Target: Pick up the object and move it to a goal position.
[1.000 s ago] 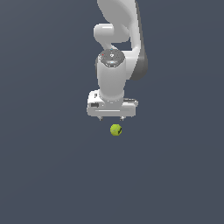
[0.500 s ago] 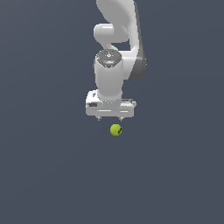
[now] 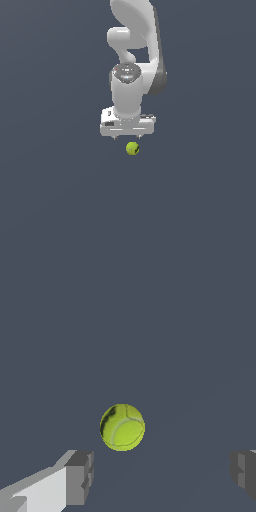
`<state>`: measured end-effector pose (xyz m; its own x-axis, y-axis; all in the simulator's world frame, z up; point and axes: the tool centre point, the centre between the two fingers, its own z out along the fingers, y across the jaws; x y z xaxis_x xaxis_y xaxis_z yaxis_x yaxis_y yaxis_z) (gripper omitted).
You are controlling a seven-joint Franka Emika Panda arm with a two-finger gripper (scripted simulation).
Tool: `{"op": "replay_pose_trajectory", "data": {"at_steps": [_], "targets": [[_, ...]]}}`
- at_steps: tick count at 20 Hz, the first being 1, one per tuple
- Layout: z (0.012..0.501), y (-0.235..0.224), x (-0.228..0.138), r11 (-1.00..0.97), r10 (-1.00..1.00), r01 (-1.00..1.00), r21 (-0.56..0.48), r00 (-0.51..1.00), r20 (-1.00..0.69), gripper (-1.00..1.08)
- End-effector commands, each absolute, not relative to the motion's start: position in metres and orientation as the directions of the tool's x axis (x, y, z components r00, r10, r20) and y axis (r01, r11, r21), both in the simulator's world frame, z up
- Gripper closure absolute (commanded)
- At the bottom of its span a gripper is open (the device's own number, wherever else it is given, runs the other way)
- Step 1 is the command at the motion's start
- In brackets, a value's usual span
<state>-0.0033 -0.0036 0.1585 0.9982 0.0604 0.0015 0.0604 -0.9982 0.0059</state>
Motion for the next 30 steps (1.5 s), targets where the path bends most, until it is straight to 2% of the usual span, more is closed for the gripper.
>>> {"op": "replay_pose_trajectory", "data": {"at_steps": [1,16,30], "targets": [[0.151,-0.001,-0.005,-0.994,0.109,0.109,0.007,0.994,0.000,-0.92],[0.100,0.019,-0.019,-0.893,0.451,0.451,0.002,0.893,-0.001,-0.92],[0.086,0.023,-0.022,-0.863,0.505,0.505,0.000,0.863,0.000,-0.92]]}}
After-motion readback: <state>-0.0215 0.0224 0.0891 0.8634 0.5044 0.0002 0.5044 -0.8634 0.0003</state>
